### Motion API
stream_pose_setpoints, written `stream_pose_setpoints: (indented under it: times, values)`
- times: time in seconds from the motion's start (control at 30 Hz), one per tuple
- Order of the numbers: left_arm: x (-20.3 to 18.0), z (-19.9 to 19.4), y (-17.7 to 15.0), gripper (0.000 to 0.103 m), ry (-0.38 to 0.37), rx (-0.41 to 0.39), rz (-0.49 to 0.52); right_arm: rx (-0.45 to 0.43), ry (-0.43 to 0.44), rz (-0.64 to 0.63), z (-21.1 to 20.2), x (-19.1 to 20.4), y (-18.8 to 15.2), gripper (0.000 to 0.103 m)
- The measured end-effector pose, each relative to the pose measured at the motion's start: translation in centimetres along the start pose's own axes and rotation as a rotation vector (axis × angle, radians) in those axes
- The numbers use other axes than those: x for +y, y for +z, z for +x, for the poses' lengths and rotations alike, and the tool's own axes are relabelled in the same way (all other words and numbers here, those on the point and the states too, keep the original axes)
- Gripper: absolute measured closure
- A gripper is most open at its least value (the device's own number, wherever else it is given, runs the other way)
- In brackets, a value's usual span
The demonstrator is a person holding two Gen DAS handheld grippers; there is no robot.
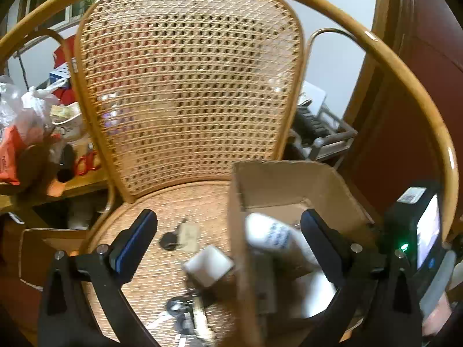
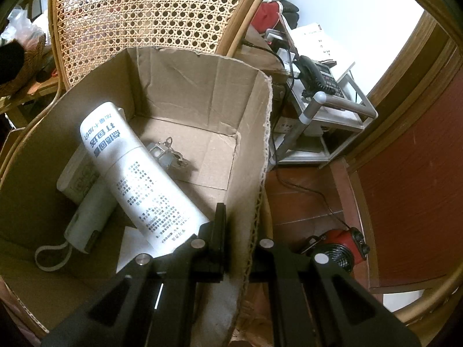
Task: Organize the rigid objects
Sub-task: 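Move the left tool back to the seat toward the keys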
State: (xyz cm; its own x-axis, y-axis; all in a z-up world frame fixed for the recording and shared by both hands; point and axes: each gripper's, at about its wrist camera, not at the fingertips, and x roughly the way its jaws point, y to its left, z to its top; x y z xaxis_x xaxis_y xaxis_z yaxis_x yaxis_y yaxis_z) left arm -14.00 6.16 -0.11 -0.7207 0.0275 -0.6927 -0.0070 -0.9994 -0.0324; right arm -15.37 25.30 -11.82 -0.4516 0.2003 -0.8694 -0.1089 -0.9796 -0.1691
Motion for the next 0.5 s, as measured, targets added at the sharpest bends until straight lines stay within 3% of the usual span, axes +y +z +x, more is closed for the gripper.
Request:
stream_pose_setpoints:
  times: [0.5]
  values:
    - [6.6, 0.6, -3.8, 0.004, 0.122, 0.12, 0.022, 0.0, -0.004, -0.003, 0.1, -0.1, -0.1, 0.094]
